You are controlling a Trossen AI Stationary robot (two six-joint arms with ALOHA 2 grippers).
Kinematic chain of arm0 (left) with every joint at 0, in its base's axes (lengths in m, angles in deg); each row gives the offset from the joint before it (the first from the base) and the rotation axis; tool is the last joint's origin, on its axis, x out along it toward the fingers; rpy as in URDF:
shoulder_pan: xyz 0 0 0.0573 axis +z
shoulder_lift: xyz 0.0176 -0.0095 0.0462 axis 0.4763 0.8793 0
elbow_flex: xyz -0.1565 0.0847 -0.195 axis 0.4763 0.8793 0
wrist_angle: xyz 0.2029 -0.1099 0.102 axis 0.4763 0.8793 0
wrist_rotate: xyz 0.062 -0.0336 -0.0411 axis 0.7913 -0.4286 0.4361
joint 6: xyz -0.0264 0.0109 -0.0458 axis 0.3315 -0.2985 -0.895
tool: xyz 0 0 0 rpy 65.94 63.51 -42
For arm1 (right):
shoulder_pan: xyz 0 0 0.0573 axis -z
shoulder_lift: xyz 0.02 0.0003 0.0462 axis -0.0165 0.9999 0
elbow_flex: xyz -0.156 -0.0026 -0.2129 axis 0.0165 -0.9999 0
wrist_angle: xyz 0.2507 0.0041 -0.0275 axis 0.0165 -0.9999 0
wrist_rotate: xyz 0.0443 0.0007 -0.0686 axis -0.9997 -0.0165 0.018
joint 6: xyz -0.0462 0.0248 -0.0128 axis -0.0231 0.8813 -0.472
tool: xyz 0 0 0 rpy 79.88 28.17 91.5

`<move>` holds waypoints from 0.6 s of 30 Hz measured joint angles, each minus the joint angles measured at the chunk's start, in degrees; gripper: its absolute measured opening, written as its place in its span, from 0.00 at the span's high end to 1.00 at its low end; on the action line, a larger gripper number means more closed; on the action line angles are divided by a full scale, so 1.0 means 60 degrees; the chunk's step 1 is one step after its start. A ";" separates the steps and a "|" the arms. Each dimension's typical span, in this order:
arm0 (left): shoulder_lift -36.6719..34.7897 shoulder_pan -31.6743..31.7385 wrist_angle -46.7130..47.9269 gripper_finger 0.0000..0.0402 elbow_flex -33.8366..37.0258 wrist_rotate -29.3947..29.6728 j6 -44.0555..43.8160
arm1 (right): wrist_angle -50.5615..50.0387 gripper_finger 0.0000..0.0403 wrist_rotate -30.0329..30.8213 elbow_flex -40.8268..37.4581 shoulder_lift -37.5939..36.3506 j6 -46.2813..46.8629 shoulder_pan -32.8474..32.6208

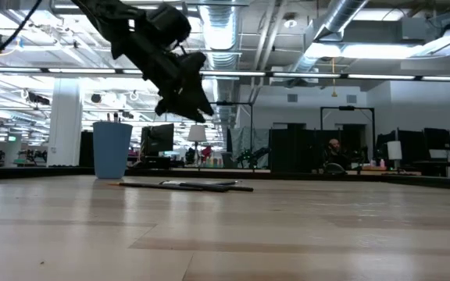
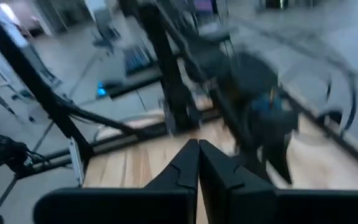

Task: Pick & Place Paint Supplies
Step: Put the silver paint brush into the blue cup

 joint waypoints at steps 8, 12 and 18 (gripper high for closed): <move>0.1367 -0.0397 0.0009 0.57 -0.0837 0.0167 -0.0418 | -0.0004 0.97 0.0041 -0.0997 -0.1673 -0.0071 0.0720; 0.2259 -0.0553 -0.0009 0.57 -0.1508 0.0178 -0.0379 | 0.1345 0.99 -0.0783 -0.2163 -0.2355 -0.0072 0.0941; 0.3196 -0.0564 -0.0023 0.57 -0.2286 0.0209 -0.0416 | 0.2936 0.99 -0.1156 -0.3557 -0.3305 0.0355 0.1387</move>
